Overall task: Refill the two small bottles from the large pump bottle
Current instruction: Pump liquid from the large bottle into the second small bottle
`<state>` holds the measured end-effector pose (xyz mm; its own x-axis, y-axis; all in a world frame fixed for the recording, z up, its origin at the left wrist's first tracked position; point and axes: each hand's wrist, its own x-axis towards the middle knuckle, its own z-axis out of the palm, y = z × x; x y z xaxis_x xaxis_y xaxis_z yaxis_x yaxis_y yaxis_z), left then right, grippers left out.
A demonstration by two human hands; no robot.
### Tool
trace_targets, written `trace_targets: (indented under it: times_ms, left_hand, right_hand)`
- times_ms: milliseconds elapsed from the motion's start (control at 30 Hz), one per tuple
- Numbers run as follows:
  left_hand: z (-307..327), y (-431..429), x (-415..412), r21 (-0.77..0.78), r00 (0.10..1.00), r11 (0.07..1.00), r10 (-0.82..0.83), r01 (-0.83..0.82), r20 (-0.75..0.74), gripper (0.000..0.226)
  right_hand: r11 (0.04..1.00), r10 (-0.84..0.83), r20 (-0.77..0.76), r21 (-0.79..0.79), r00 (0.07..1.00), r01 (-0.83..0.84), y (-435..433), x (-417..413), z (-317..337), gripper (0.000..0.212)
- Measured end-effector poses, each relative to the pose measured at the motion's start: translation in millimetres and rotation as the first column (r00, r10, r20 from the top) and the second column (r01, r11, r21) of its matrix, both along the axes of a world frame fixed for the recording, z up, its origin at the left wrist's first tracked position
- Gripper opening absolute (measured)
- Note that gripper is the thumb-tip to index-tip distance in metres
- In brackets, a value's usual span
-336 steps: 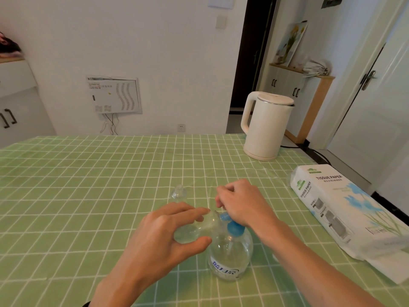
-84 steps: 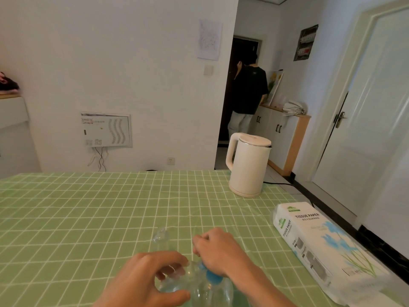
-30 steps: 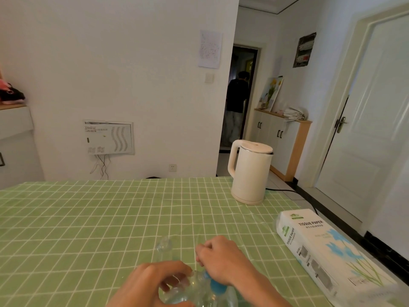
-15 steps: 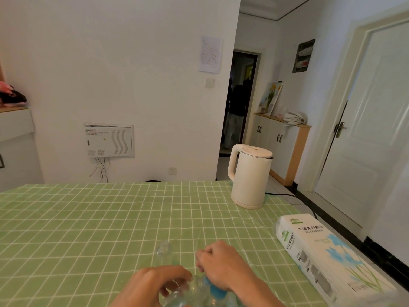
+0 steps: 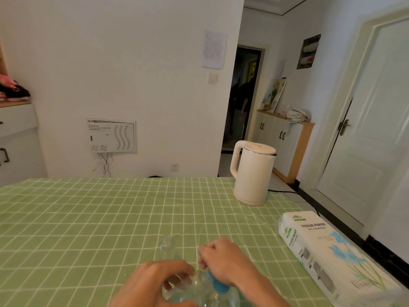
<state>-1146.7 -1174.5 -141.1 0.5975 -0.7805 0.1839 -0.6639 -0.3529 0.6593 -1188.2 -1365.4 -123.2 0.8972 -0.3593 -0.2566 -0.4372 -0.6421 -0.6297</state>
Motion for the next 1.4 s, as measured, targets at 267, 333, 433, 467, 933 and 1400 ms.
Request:
trace_targets:
  times_ms: [267, 333, 433, 467, 933, 1400]
  left_hand:
    - [-2.0, -0.5, -3.0, -0.040, 1.000, 0.999, 0.026, -0.027, -0.012, 0.034]
    - [-3.5, 0.2, -3.0, -0.028, 0.999, 0.999, 0.033, -0.033, -0.008, 0.033]
    - [-4.7, 1.6, -2.1, -0.007, 0.999, 0.999, 0.034, -0.034, -0.001, 0.037]
    - [-4.2, 1.7, -2.1, -0.002, 0.999, 0.999, 0.034, -0.034, 0.004, 0.040]
    - [-4.0, 4.1, -7.0, -0.025, 0.998, 0.998, 0.056, -0.056, 0.002, 0.038]
    - [-4.1, 4.7, -8.2, -0.042, 0.997, 0.996, 0.073, -0.073, -0.003, 0.041]
  right_hand:
    - [0.999, 0.024, 0.005, -0.031, 1.000, -0.024, -2.5, 1.5, 2.8, 0.046]
    - [1.000, 0.022, -0.018, -0.004, 1.000, -0.022, -1.7, 2.3, 2.2, 0.051]
    - [1.000, 0.028, -0.023, -0.007, 0.999, -0.028, -1.7, 2.5, -2.0, 0.051]
    - [1.000, 0.025, -0.014, -0.014, 1.000, -0.025, -1.9, 2.7, -3.4, 0.051]
    - [1.000, 0.015, 0.000, -0.004, 1.000, -0.015, -0.3, 1.6, -1.5, 0.048]
    - [1.000, 0.021, 0.049, -0.012, 0.999, -0.020, -2.6, 1.8, -0.6, 0.045]
